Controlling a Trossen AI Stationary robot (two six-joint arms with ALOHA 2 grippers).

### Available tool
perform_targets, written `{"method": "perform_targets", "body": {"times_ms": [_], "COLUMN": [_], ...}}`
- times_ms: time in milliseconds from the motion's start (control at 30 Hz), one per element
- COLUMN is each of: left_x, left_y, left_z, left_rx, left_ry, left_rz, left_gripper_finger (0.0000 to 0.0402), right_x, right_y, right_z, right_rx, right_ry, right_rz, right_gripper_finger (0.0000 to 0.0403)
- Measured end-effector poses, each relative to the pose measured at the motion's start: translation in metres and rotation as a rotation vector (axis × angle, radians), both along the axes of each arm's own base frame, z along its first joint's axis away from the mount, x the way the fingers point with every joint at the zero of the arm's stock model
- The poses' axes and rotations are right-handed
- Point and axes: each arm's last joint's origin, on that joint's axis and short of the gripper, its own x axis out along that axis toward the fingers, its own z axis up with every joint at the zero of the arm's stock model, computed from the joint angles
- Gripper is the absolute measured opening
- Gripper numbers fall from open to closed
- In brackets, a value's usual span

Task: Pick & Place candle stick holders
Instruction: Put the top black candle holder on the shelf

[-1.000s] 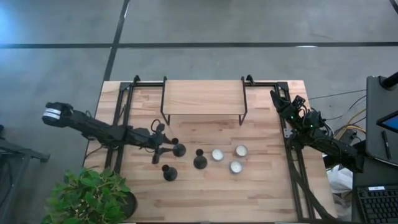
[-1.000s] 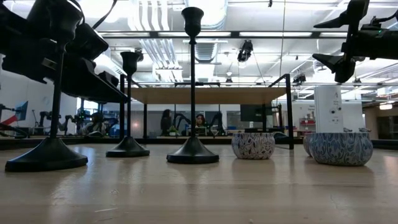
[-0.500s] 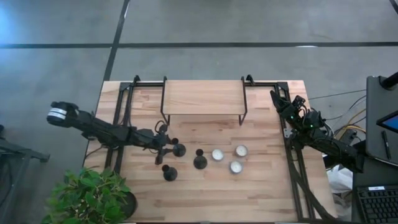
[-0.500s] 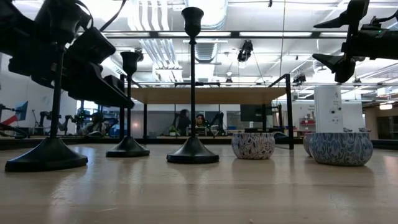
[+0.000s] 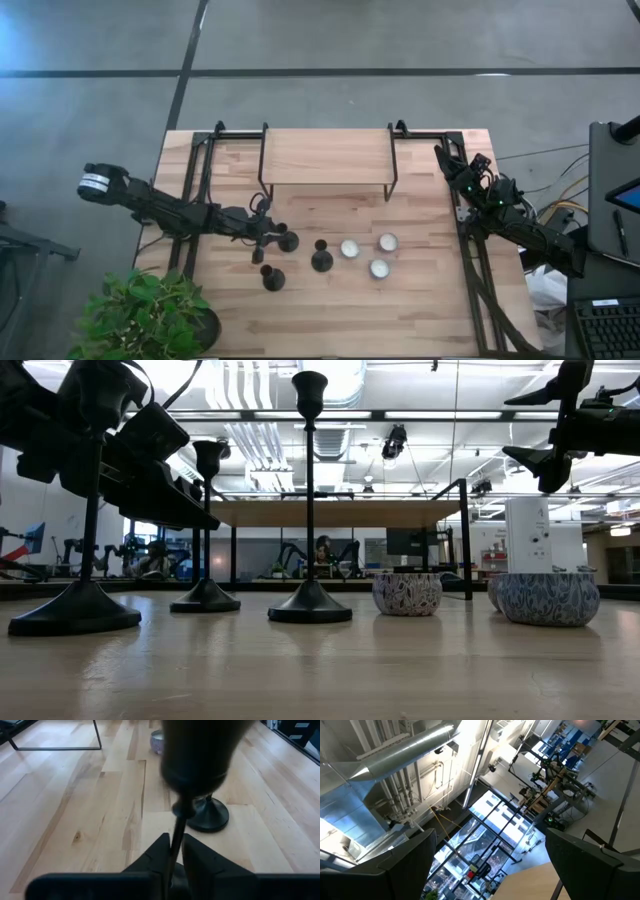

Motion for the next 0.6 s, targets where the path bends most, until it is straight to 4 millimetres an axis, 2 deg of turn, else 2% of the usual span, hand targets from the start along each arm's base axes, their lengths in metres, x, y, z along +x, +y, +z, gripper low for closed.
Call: {"method": "perform_targets", "body": {"times_ms": [133, 433, 600], "left_x": [0.0, 0.0005, 0.0026], "left_y": [0.0, 0.0016, 0.0014], "left_z": [0.0, 0.0006, 0.0042], "left_rx": [0.0, 0.022, 0.02], "left_ry": [0.0, -0.003, -0.018], "left_rz": [0.0, 0.053, 0.056], "left_gripper_finger": [0.002, 0.0029, 0.002], "right_x": [0.0, 0.0, 0.0], "right_y": [0.0, 0.0, 0.0], "right_z": [0.0, 0.0, 0.0], "right_rx": [0.0, 0.0, 0.0], "right_ry": [0.0, 0.0, 0.0], "right_rz": [0.0, 0.0, 0.0], "right_gripper_finger": [0.0366, 0.0366, 0.0366]}}
